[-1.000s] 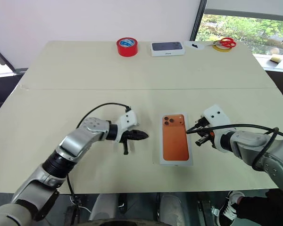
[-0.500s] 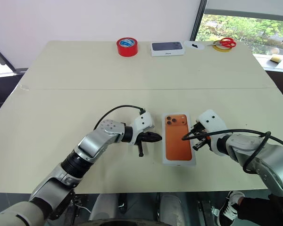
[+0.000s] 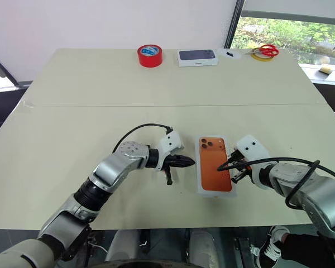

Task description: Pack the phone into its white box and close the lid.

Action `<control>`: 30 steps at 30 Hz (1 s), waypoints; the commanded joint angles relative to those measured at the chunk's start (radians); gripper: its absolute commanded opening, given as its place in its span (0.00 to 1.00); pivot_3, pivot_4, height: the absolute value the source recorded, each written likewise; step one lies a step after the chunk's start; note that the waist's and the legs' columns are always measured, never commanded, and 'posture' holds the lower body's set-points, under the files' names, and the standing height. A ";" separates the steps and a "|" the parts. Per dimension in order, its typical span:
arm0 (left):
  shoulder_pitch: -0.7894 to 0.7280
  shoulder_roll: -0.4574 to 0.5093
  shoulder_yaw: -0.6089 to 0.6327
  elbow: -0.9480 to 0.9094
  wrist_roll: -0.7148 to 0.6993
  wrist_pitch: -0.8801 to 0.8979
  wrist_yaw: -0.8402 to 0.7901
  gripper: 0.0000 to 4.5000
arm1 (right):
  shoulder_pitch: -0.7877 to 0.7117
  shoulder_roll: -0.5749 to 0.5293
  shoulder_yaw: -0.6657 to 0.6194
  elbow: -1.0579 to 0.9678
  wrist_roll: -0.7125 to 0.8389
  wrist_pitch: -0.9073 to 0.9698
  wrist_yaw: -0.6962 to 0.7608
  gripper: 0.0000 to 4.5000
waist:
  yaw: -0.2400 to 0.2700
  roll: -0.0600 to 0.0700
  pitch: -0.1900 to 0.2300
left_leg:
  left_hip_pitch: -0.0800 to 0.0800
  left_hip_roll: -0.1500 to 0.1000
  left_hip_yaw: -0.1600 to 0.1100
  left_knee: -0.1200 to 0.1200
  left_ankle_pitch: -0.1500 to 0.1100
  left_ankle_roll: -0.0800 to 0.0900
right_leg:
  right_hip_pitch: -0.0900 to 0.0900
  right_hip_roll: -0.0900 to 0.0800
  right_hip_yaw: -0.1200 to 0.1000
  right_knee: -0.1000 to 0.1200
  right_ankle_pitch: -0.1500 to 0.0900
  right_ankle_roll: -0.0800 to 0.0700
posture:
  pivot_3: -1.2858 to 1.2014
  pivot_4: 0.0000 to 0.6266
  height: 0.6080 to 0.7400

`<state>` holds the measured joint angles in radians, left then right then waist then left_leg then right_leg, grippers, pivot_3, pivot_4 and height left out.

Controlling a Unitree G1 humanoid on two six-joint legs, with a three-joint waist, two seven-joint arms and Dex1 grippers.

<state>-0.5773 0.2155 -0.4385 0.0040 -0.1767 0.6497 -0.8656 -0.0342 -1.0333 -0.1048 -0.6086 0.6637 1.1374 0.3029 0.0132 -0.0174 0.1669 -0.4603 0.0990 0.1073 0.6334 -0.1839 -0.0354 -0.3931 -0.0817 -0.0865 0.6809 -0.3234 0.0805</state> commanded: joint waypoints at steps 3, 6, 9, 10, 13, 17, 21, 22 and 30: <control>-0.044 -0.045 0.113 -0.004 -0.073 0.035 0.037 0.00 | 0.090 -0.038 -0.147 -0.080 -0.035 -0.089 0.124 0.00 | 0.003 0.000 0.000 | 0.000 0.000 0.000 0.000 0.000 0.000 | 0.000 0.000 0.000 0.000 0.000 0.000 | 0.52 0.24 0.93; -0.066 -0.063 0.106 0.013 -0.063 0.020 0.047 0.00 | 0.155 -0.020 -0.219 -0.135 -0.013 -0.137 0.209 0.00 | 0.003 0.000 0.000 | 0.000 0.000 0.000 0.000 0.000 0.000 | 0.001 0.000 -0.001 0.000 0.000 0.000 | 0.52 0.24 0.93; -0.088 -0.093 0.087 0.055 -0.044 0.004 0.064 0.00 | 0.211 0.006 -0.247 -0.197 0.017 -0.156 0.268 0.00 | 0.002 0.000 0.000 | 0.001 0.000 -0.001 0.000 0.000 0.000 | 0.002 0.000 -0.001 0.000 0.000 0.000 | 0.52 0.24 0.93; -0.095 -0.101 0.075 0.072 -0.032 -0.002 0.070 0.00 | 0.225 0.017 -0.245 -0.216 0.027 -0.156 0.277 0.00 | 0.001 0.000 0.000 | 0.001 0.000 -0.001 0.001 0.000 0.000 | 0.002 0.000 -0.001 0.000 0.000 0.000 | 0.52 0.24 0.93; -0.112 -0.111 0.022 0.125 0.018 -0.034 0.079 0.00 | 0.248 0.042 -0.188 -0.240 0.015 -0.137 0.252 0.00 | 0.000 -0.001 0.000 | 0.001 0.000 -0.001 0.001 0.000 0.000 | 0.002 0.000 -0.001 0.000 0.000 0.000 | 0.52 0.24 0.93; -0.123 -0.118 -0.020 0.170 0.062 -0.048 0.088 0.00 | 0.254 0.069 -0.101 -0.216 -0.026 -0.082 0.186 0.00 | 0.000 -0.001 0.000 | 0.001 0.000 -0.002 0.001 0.000 0.000 | 0.002 0.000 -0.001 0.000 0.000 0.000 | 0.52 0.24 0.93; -0.116 -0.115 0.010 0.156 0.049 -0.047 0.086 0.00 | 0.254 0.081 -0.106 -0.210 -0.044 -0.077 0.169 0.00 | 0.000 -0.004 -0.002 | 0.003 0.000 -0.003 0.001 0.000 0.000 | 0.004 0.000 -0.001 0.000 0.000 0.000 | 0.52 0.24 0.93; -0.117 -0.113 0.023 0.154 0.043 -0.042 0.086 0.00 | 0.249 0.084 -0.112 -0.210 -0.042 -0.075 0.167 0.00 | 0.000 -0.004 -0.003 | 0.003 0.000 -0.003 0.001 0.000 0.000 | 0.004 0.000 -0.001 0.000 0.000 0.000 | 0.52 0.24 0.93; -0.069 0.071 0.308 0.059 -0.037 -0.110 0.115 0.00 | 0.161 0.172 -0.286 -0.067 -0.163 -0.331 0.153 0.00 | -0.005 -0.002 -0.003 | 0.003 0.000 -0.003 -0.001 0.000 0.000 | 0.002 0.001 0.000 0.001 0.000 0.000 | 0.52 0.24 0.93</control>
<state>-0.6592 0.2668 -0.1807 0.1098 -0.1916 0.5708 -0.7535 0.1337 -0.8734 -0.3477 -0.6917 0.5145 0.8369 0.4499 0.0082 -0.0195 0.1641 -0.4571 0.0990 0.1055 0.6322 -0.1838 -0.0357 -0.3911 -0.0812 -0.0866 0.6821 -0.3238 0.0807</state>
